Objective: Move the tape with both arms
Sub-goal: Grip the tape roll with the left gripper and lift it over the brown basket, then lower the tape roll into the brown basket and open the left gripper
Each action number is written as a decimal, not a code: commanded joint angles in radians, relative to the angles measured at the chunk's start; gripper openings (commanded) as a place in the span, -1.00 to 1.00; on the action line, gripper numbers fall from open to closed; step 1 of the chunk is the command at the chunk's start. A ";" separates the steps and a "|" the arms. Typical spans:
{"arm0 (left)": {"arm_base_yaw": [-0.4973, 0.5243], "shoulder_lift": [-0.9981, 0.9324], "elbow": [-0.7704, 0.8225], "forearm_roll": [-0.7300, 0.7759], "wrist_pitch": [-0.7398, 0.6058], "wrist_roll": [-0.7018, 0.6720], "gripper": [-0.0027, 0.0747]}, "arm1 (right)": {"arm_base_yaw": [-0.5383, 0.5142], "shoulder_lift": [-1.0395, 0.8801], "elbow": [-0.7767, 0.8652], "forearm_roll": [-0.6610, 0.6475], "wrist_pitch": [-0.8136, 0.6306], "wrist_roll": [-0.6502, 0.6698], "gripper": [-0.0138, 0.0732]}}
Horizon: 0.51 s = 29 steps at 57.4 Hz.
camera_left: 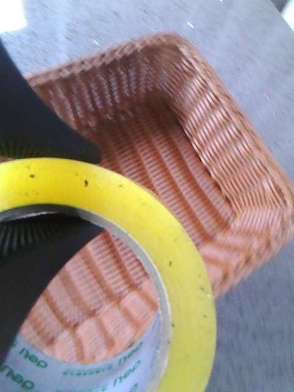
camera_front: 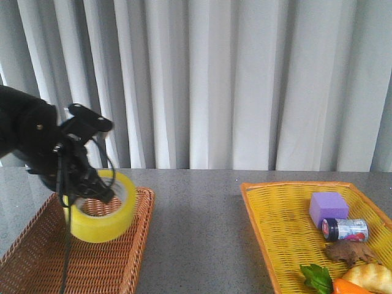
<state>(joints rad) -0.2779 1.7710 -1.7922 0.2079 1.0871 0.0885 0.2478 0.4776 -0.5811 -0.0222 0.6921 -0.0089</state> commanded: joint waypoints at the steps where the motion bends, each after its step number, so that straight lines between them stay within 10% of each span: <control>1: 0.048 -0.052 -0.039 -0.006 -0.057 -0.026 -0.60 | -0.005 0.006 -0.024 -0.004 -0.065 0.001 0.08; 29: 0.130 0.034 0.099 -0.109 -0.138 -0.022 -0.60 | -0.005 0.006 -0.024 -0.004 -0.066 0.001 0.08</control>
<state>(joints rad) -0.1478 1.8200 -1.6961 0.1149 1.0359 0.0805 0.2478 0.4776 -0.5811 -0.0222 0.6921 -0.0089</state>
